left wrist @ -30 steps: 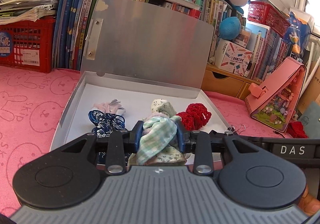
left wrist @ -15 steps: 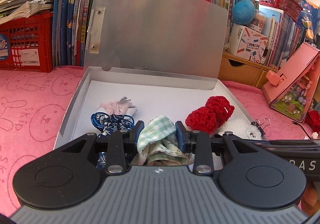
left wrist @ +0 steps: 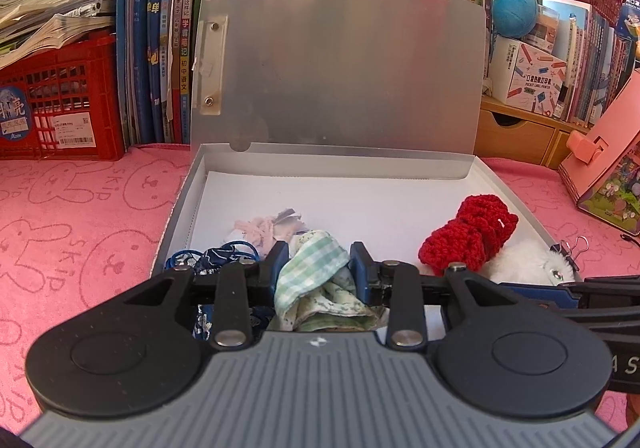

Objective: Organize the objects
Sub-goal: 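Carry the cloth with the left gripper while the right gripper carries the black lid into the box, then open the left gripper over the box while the right gripper releases the black lid inside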

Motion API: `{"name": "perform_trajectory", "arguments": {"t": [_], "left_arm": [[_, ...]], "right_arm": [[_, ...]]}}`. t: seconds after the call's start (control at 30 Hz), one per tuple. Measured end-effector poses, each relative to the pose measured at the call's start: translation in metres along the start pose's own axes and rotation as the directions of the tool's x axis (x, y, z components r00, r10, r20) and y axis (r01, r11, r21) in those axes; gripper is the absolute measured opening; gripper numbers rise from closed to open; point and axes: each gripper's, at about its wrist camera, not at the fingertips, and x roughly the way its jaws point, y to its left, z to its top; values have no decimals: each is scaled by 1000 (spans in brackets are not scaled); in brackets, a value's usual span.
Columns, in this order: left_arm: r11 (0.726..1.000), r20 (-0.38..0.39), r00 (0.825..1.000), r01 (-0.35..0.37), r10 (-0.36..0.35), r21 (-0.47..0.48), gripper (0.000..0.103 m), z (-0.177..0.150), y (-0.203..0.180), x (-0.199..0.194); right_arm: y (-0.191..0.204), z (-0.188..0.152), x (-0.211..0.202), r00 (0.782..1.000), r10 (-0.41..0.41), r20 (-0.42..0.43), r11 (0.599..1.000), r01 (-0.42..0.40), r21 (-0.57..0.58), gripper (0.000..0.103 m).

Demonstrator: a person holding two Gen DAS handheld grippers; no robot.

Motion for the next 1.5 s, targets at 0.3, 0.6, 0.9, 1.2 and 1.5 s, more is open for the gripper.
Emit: {"name": "perform_trajectory", "arguments": {"t": [0.3,0.6,0.9,1.2,1.5], "left_arm": [[1000,11,1000,-9,9,27,39,-4,-2,6],[1000,14,1000,-7,7,14,40,-3,-3,1],[1000,60,998,-11,10,16,64,5,-8,-34],[999,117,993,-6,1,45,84,7,-22,-92],[996,143,989,14,-27,88,88,-7,-35,-144]], "right_arm": [[3,0,8,1000,-17,-2,1000,17,-25,37],[9,1,9,1000,-26,5,998,26,-54,41],[9,6,-22,998,-16,54,998,19,-53,58],[13,-2,-66,994,-23,104,993,35,-114,65],[11,-23,-108,990,-21,136,987,43,-157,72]]}}
